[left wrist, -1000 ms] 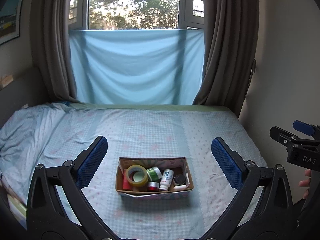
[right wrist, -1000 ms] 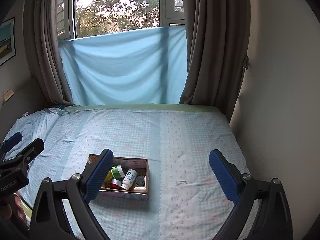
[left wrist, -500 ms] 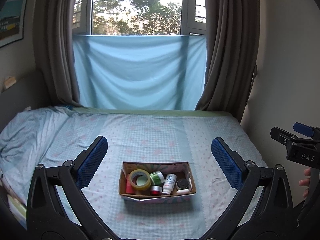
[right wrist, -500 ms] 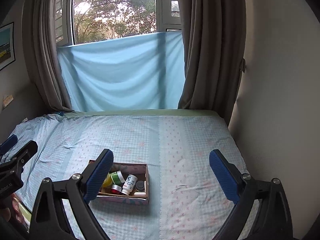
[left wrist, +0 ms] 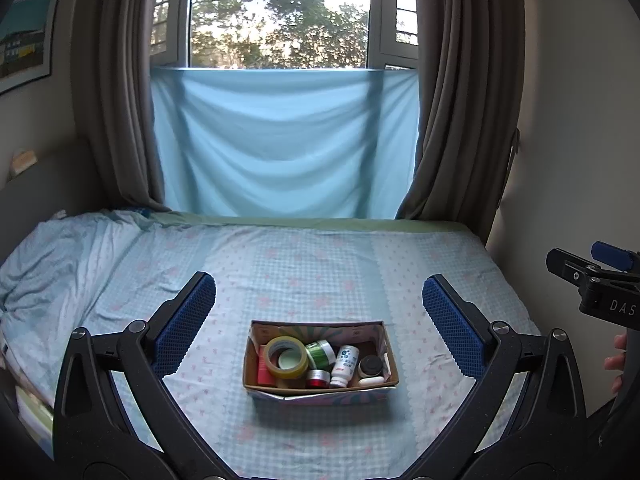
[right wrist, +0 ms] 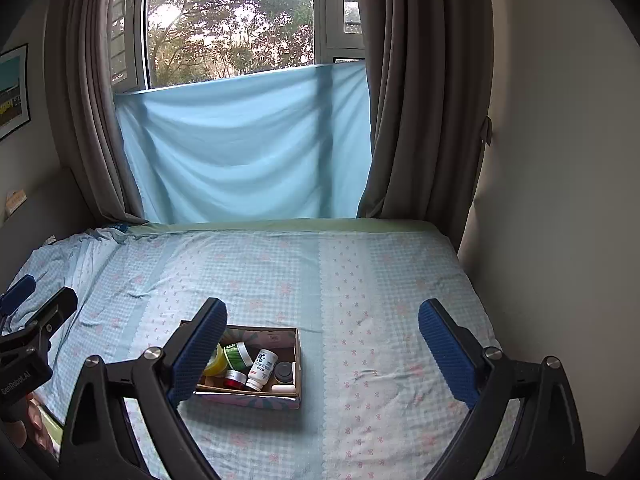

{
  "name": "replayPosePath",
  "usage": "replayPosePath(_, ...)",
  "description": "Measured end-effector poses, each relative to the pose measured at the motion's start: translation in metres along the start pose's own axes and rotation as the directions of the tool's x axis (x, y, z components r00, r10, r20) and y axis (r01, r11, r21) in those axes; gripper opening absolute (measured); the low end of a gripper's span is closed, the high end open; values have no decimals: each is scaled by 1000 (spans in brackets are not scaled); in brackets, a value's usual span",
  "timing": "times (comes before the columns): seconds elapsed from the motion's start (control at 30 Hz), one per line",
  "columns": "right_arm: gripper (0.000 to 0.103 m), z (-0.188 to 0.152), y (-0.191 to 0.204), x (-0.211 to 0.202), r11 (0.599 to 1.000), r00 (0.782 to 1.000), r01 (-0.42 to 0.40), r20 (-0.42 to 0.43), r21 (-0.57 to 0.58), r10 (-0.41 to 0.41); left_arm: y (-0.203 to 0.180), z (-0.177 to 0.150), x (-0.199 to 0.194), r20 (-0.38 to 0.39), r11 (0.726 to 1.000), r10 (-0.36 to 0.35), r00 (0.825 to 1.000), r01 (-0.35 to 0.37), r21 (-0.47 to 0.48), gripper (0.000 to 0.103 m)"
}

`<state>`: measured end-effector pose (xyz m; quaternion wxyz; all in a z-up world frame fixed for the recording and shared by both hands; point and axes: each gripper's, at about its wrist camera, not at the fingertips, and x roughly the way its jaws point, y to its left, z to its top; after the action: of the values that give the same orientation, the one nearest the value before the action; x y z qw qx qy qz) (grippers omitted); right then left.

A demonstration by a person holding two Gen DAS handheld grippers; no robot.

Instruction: Organize rigid objects

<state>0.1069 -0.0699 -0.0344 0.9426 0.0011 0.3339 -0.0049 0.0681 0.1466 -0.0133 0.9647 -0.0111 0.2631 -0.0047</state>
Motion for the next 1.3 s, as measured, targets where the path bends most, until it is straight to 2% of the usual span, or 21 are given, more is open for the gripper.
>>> replayPosePath(0.97,96,-5,0,2,1000,1000,6,-8,14,-6,-4,-5,0,22,1000,4,1000,-5,19,103)
replayPosePath(1.17,96,-2,-1,3,1000,1000,10,-7,17,-10,-5,-2,6,4,999,37,999,-37,20,103)
replayPosePath(1.3,96,-1,0,5,1000,1000,15,-13,13,-15,-10,-2,3,36,994,85,996,-87,59,103)
